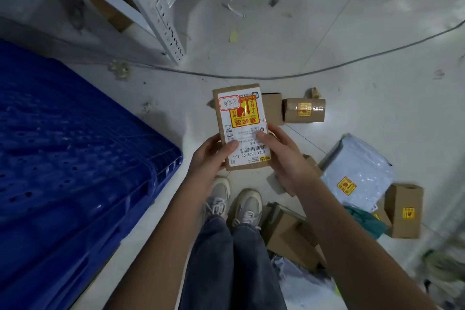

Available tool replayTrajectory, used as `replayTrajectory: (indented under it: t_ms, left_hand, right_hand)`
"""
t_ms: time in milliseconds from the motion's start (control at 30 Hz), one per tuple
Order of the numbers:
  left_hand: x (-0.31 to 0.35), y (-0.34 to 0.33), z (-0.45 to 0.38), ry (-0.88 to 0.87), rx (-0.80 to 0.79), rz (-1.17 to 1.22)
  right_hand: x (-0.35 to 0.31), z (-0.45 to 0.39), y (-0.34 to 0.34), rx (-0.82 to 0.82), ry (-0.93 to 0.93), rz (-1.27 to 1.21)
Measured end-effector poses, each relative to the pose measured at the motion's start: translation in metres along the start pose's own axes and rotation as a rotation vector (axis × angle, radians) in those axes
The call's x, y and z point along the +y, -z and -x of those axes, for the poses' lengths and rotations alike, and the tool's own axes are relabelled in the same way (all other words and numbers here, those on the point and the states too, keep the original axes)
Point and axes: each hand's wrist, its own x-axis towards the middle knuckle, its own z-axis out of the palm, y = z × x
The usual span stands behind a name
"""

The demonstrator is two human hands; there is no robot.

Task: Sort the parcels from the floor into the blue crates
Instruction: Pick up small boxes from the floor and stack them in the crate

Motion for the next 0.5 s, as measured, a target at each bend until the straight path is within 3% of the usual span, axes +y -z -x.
replayTrajectory:
  t_ms: [333,500]
  left_hand:
    - [0.076,-0.028,0.113,-0.168,0.035,-0.226]
    - [0.121,-0.038,0.181,-0.256,0.135,-0.203]
  right_hand:
    - [-0.09,0.09,-0.026,-0.07,0.235,0.275]
    - [-0.137,0.129,-0.056,-0.126,0.363,0.378]
